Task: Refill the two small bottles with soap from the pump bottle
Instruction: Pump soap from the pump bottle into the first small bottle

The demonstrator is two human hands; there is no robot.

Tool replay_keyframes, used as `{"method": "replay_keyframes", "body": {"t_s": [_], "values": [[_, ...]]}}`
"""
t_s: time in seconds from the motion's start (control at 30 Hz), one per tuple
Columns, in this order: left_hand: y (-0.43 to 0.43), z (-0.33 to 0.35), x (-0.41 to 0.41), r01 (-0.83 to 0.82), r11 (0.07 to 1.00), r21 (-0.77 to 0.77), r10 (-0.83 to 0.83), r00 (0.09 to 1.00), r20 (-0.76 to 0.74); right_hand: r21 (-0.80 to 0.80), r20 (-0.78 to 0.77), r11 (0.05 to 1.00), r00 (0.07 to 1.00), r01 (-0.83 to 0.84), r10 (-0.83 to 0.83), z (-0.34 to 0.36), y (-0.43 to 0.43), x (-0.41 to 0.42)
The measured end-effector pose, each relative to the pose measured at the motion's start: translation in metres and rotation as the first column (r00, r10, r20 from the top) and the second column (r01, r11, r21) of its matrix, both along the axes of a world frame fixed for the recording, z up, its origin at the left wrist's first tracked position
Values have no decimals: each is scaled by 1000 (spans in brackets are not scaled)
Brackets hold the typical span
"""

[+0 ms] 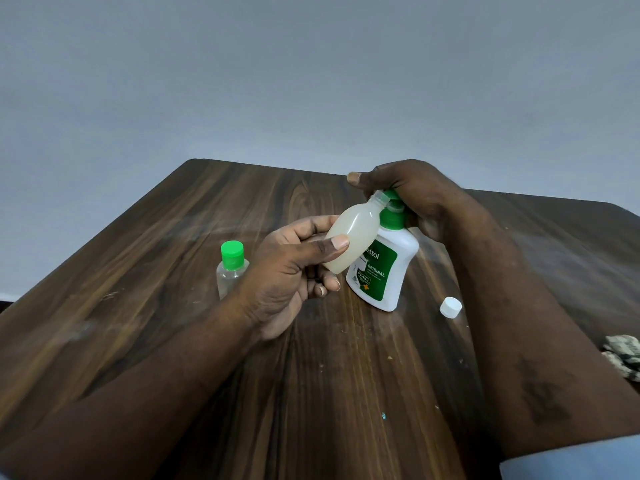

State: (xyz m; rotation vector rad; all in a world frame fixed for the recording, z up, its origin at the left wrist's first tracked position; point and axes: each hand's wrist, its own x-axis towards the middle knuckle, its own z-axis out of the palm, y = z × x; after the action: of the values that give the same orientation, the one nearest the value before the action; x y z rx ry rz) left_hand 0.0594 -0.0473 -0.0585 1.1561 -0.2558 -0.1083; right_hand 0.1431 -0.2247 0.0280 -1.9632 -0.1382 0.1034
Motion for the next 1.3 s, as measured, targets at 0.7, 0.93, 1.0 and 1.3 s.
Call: {"method": "replay_keyframes", "body": {"t_s": [0.7, 0.93, 1.0, 1.3], "values": [[-1, -2, -1, 43, 999, 0, -43, 999, 16, 77, 27, 997, 1000, -1, -1, 2, -1, 1], [-1, -2, -1, 72, 997, 17, -73, 994, 80, 141, -4, 990, 1000, 8, -8, -3, 0, 5], [0, -2, 0, 75, 997, 22, -77, 992, 98, 159, -7, 987, 1000, 15, -14, -2, 0, 4], [-1, -3, 0, 25, 994, 109, -36, 994, 101, 109, 32, 994, 999, 20, -23, 1, -2, 1]]}}
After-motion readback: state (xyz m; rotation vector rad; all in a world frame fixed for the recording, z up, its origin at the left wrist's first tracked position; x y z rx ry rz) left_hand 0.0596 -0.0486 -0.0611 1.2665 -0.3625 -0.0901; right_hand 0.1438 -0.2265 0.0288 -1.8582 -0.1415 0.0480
